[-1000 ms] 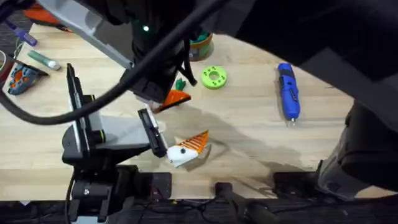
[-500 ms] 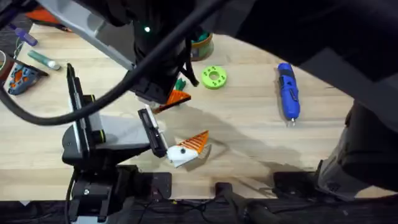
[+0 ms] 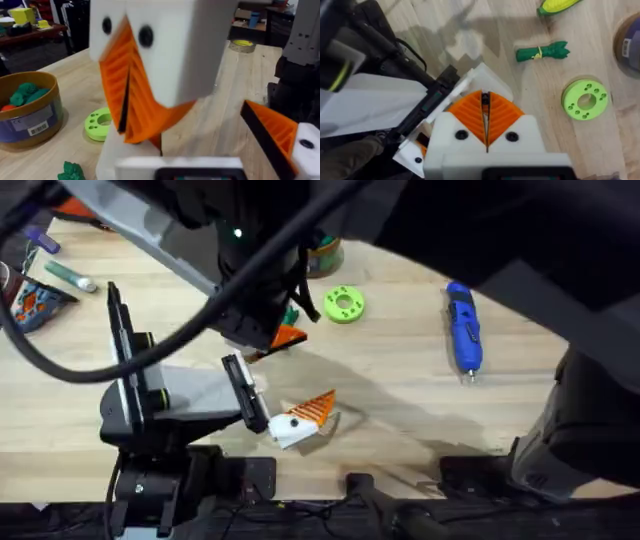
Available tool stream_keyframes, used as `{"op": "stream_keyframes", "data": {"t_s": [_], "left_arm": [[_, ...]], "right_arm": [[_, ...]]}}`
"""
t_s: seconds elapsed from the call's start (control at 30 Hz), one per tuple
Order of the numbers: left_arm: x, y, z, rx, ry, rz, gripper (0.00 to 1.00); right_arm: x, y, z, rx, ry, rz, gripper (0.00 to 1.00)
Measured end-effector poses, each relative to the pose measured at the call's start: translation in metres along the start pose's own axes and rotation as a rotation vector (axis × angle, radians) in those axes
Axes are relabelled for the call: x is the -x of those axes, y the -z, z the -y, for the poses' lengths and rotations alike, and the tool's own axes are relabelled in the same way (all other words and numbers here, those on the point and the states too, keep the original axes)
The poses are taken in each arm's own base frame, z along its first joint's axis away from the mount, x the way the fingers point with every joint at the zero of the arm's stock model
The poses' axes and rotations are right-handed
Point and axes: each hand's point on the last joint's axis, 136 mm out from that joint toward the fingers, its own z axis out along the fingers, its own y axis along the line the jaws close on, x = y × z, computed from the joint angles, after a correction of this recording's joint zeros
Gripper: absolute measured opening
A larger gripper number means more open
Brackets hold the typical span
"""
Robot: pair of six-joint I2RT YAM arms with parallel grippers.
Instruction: Pick up the gripper from the table and insert it into the empty holder that is missing its gripper. Then pick up a screw, insert it into the mounting hole, and use the screwdriver to tighten it. Finally, clean up the table by picking up the vegetable and placing it into the bucket.
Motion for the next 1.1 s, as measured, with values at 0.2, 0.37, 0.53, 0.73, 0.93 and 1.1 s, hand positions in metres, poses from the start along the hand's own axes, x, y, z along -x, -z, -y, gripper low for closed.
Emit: {"op": "stream_keyframes", "data": {"t_s": [0.2, 0.37, 0.53, 0.73, 0.93, 1.1], "left_arm": [[-0.0001, 0.0, 0.0005, -0.003, 0.006, 0.0, 0.986], [-0.0001, 0.0, 0.0005, -0.003, 0.006, 0.0, 0.986], [-0.0001, 0.0, 0.0005, -0.003, 0.006, 0.0, 0.985], [-0.0001, 0.0, 0.0005, -0.003, 0.006, 0.0, 0.985], [-0.0001, 0.0, 0.0005, -0.003, 0.006, 0.0, 0.985], [0.0, 0.0, 0.0003, -0.002, 0.005, 0.0, 0.985]], "right_arm": [[-0.0037, -0.0052, 0.0002, 0.002, -0.002, -0.017, 0.006], [-0.0034, -0.0052, 0.0001, 0.003, -0.002, -0.015, 0.006], [-0.0034, -0.0052, 0.0, 0.004, -0.002, -0.015, 0.006], [-0.0036, -0.0052, 0.0009, 0.004, -0.006, -0.016, 0.006], [-0.0036, -0.0051, 0.0022, 0.005, -0.016, -0.015, 0.007], [-0.0018, -0.0044, 0.0066, -0.012, -0.024, -0.006, 0.581]]}}
